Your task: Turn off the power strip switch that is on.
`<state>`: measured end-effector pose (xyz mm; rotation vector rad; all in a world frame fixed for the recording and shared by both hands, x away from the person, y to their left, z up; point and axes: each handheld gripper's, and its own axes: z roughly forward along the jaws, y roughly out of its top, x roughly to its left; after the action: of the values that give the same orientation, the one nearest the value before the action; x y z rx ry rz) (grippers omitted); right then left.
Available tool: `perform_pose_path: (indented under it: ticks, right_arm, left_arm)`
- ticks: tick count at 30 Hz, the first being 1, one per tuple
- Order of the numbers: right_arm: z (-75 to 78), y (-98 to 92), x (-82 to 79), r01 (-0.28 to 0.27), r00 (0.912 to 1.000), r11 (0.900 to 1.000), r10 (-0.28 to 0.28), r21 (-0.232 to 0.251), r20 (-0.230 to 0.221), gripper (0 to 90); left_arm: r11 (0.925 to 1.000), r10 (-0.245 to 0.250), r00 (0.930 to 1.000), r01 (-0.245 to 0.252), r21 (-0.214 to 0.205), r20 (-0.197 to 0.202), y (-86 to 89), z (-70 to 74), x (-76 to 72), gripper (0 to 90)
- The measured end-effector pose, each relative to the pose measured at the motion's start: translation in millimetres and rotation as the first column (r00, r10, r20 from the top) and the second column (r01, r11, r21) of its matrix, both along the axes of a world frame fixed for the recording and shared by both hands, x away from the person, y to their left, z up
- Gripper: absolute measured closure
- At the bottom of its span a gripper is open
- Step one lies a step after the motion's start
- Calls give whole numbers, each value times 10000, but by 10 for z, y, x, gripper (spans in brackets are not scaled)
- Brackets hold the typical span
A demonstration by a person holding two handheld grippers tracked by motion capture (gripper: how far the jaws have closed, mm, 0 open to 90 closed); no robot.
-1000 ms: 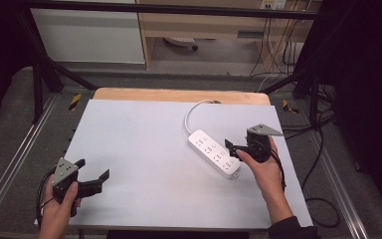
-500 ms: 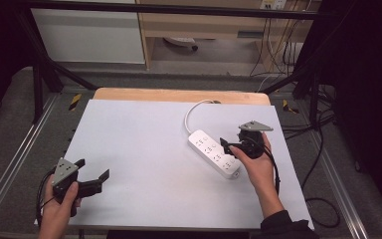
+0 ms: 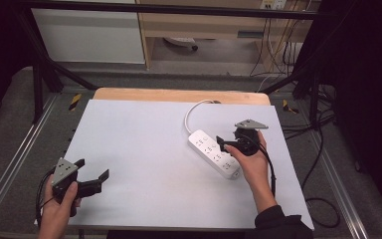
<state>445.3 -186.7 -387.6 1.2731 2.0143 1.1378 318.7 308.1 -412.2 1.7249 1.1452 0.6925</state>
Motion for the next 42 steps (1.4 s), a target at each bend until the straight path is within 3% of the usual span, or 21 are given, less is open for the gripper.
perform_pose_path:
  ticks: [14,26,33,42]
  right_arm:
    - [-31,126,33,-159,9999,9997,158,-173,-70,290]
    - [-58,148,56,-268,9995,9996,268,22,-173,388]
    - [-103,184,72,-472,9983,9989,474,79,-329,520]
    - [-158,225,86,-457,9984,9987,465,226,-323,601]
  left_arm:
    - [10000,37,10000,-37,15,-6,5,-2,2,53]
    - [10000,25,10000,-25,10,-21,4,-3,3,53]
    - [10000,32,10000,-32,6,-25,6,-3,2,53]
    - [10000,25,10000,-25,3,-24,11,-4,4,53]
